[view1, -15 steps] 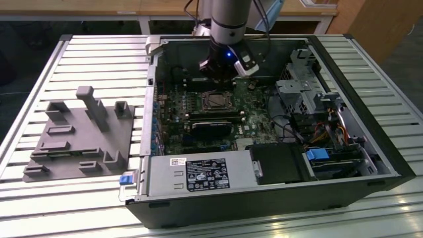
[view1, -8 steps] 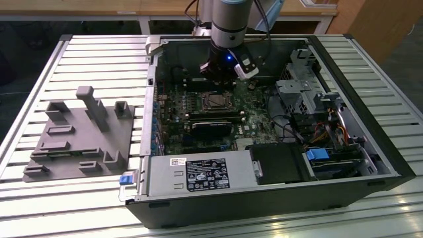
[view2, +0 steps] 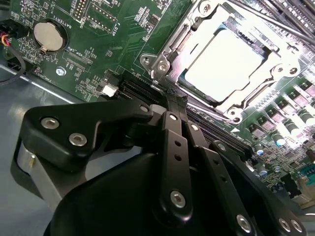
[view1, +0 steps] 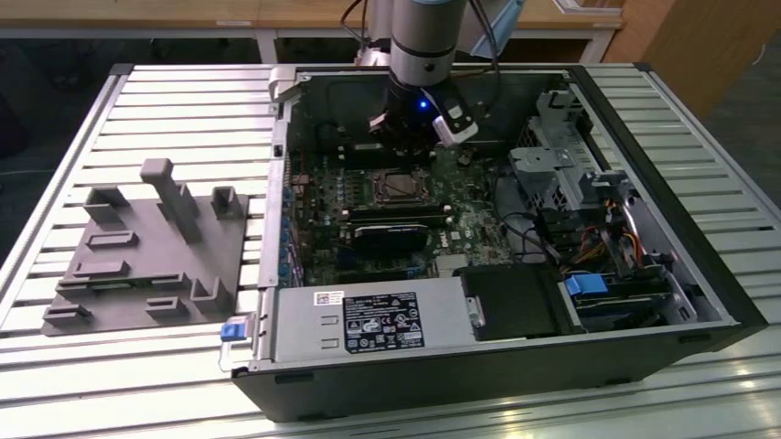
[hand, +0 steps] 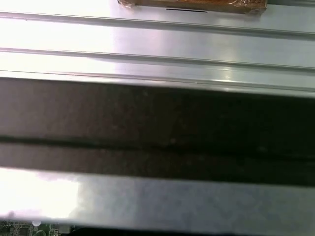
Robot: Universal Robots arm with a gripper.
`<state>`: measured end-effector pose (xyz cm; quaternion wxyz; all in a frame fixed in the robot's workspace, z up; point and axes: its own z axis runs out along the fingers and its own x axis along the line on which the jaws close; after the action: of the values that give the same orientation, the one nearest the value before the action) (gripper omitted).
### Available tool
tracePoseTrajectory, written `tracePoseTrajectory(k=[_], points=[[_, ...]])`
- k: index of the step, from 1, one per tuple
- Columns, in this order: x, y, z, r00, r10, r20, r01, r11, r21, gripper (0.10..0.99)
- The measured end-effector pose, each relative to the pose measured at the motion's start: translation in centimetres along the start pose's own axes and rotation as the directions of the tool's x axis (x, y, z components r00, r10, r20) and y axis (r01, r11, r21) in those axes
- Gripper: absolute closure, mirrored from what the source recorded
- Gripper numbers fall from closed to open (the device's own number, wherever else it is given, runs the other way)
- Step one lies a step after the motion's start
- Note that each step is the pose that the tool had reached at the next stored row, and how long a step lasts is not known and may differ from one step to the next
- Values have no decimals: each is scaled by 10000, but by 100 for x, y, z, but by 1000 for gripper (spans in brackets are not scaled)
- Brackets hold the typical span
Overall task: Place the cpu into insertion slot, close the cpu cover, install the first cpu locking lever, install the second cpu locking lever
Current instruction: 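Install the first cpu locking lever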
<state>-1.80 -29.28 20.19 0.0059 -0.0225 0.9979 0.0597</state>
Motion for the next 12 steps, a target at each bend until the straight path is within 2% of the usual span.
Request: tracePoseTrajectory(k=[3, 12], points=[[-1, 0, -1, 10000, -1, 1, 1, 10000, 0, 980], [-7, 6, 25, 10000, -2, -9, 2, 9999, 171, 980]])
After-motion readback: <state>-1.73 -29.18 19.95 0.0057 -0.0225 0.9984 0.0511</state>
